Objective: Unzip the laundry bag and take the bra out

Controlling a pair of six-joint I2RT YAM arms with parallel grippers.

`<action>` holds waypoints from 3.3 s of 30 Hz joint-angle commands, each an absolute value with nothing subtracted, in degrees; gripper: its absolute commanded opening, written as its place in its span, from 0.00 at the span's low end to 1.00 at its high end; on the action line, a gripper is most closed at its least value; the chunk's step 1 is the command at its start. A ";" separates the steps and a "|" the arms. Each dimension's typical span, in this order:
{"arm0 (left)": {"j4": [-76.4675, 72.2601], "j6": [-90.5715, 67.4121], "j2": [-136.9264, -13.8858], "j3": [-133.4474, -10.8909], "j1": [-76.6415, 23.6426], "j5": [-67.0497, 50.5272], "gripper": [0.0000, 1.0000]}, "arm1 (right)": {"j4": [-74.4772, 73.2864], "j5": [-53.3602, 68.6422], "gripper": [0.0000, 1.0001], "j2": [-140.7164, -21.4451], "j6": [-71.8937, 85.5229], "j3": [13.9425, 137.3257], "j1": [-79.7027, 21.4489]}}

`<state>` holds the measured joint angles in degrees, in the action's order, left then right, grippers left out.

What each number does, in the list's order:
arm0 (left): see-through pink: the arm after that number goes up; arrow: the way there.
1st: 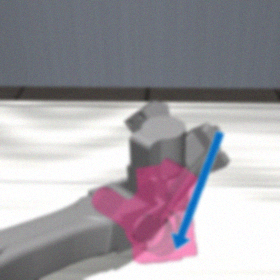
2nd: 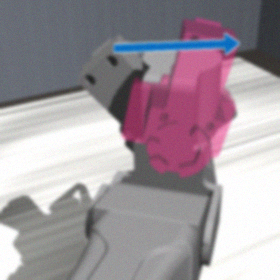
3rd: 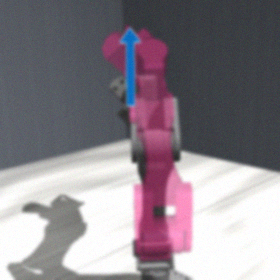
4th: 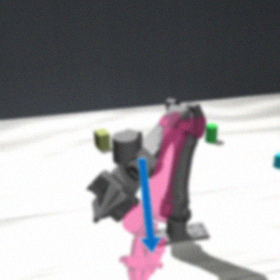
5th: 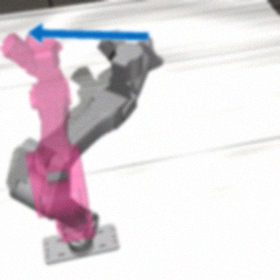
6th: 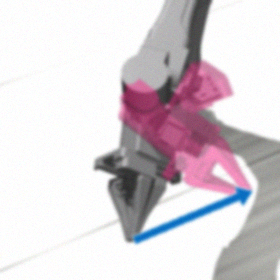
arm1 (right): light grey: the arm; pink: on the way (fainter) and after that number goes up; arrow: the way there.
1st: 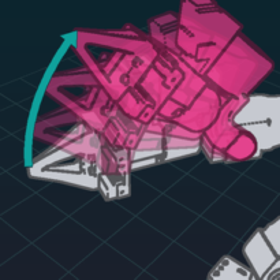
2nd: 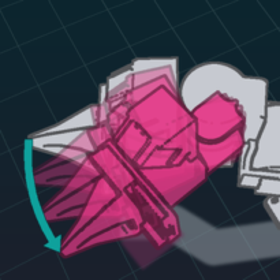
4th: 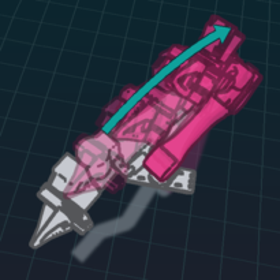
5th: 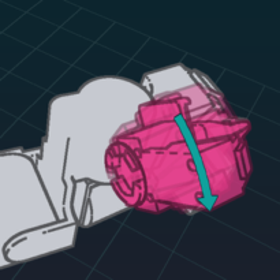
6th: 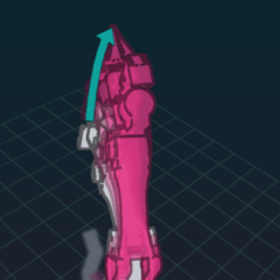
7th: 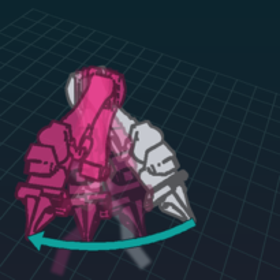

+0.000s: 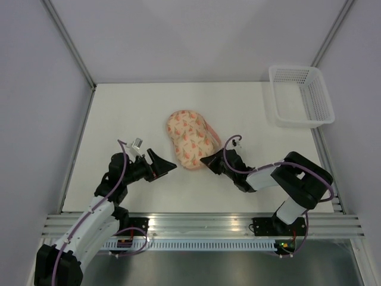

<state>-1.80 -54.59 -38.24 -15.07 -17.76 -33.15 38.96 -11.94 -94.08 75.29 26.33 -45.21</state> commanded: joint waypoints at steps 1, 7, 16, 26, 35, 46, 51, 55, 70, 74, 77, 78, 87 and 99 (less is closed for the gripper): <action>-4.30 -53.62 -38.58 -14.07 -17.93 -34.97 1.00 | 52.07 -0.63 0.00 -91.85 81.08 22.52 -44.30; -8.52 -51.68 -42.01 -12.40 -18.37 -36.47 1.00 | 80.56 6.06 0.00 -95.87 95.87 14.15 -44.12; -18.98 -54.67 -42.81 -8.44 -19.60 -31.39 1.00 | 98.27 11.86 0.00 -101.53 105.56 15.65 -44.12; -15.99 -52.99 -44.64 -10.81 -19.95 -22.06 1.00 | 62.59 18.37 0.01 -79.83 93.62 16.51 -44.21; -21.96 -58.36 -40.43 -10.37 -20.83 -18.90 1.00 | 22.17 15.11 0.00 -60.03 77.35 23.02 -44.03; -34.62 -66.18 -45.87 -10.28 -24.17 -19.42 1.00 | 22.50 15.82 0.00 -56.43 78.13 20.83 -44.03; -38.05 -67.94 -50.09 -11.51 -28.12 -19.34 1.00 | 24.34 15.82 0.00 -56.34 78.92 20.48 -44.03; -37.01 -68.38 -52.21 -13.01 -31.63 -18.55 0.98 | 26.36 15.38 0.00 -56.60 79.80 19.86 -44.12; -32.26 -66.97 -51.06 -14.24 -32.70 -15.47 0.02 | 10.42 13.37 0.19 -52.22 71.83 24.51 -43.95; -26.91 -69.43 -51.15 -14.76 -33.22 -12.23 0.02 | -4.45 5.66 0.81 -50.71 63.30 29.78 -44.12; -23.04 -71.89 -50.63 -15.03 -34.27 -6.44 0.02 | -12.38 1.42 0.86 -50.54 57.67 32.52 -44.03; -21.98 -73.20 -50.45 -15.29 -34.63 -5.20 0.02 | -13.52 0.36 0.86 -50.62 56.87 32.78 -44.03; -1.60 -86.83 -57.47 -28.09 -38.75 10.97 0.02 | -10.82 -3.51 0.77 -53.78 50.10 32.25 -47.98; 18.53 -95.80 -75.05 -47.37 -44.73 13.98 0.02 | -4.13 -16.16 0.68 -64.68 45.54 37.69 -60.20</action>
